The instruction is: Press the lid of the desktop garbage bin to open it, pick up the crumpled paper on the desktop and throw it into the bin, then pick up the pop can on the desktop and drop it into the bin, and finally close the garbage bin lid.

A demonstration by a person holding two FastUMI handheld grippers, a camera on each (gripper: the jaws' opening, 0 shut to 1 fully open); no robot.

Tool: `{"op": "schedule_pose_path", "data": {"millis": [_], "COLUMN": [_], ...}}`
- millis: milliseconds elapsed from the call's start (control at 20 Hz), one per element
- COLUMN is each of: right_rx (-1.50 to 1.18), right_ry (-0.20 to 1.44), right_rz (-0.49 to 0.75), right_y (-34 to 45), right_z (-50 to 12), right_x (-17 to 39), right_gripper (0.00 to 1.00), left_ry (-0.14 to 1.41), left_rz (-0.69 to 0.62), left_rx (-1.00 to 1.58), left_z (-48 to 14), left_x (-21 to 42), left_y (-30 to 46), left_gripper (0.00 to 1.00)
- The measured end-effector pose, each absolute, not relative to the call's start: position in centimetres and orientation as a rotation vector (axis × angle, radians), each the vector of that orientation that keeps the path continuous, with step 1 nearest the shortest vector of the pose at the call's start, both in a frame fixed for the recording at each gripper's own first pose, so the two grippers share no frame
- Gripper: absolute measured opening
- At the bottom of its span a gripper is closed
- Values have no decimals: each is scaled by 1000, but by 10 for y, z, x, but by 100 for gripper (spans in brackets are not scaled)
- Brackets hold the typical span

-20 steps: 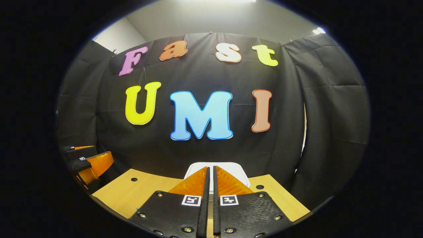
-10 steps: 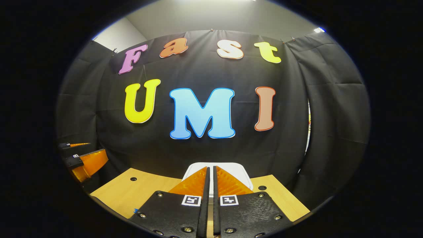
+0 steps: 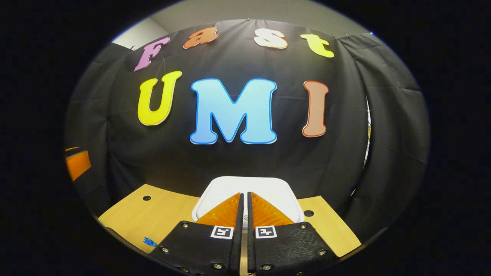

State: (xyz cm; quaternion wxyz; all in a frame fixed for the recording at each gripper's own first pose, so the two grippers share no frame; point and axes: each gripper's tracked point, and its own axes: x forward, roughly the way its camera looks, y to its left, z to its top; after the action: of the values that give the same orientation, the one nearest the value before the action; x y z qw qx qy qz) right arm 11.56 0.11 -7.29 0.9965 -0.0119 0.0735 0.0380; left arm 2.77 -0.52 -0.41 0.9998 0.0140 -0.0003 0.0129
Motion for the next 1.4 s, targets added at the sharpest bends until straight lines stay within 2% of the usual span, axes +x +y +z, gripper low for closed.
{"op": "schedule_pose_path", "data": {"millis": [550, 600, 650, 700, 850, 900, 1000, 1250, 1400], "right_rx": [16, 18, 17, 10, -6, -18, -24, 4, 3], "right_ry": [247, 248, 250, 248, 218, 215, 216, 191, 156], "right_rz": [88, 88, 85, 83, 85, 86, 94, 115, 118], "right_y": [2, 3, 3, 3, 8, 8, 7, 7, 5], "right_z": [-114, -115, -115, -116, -117, -117, -117, -106, -92], "right_x": [130, 130, 130, 130, 131, 130, 131, 130, 128], "right_gripper": [7, 7, 7, 7, 6, 1, 1, 1, 1], "left_ry": [17, 18, 18, 20, 22, 22, 20, 20, 12], "left_rz": [53, 53, 54, 53, 54, 55, 58, 55, 53], "left_rx": [27, 25, 24, 23, 15, 15, 11, 11, 15], "left_z": [-13, -14, -14, -15, -16, -15, -16, -15, -14], "left_x": [36, 36, 36, 37, 39, 39, 37, 36, 34], "left_y": [-4, -4, -4, -4, -4, -4, -3, -4, -5], "left_gripper": [99, 96, 99, 92, 96, 95, 93, 99, 95]}}
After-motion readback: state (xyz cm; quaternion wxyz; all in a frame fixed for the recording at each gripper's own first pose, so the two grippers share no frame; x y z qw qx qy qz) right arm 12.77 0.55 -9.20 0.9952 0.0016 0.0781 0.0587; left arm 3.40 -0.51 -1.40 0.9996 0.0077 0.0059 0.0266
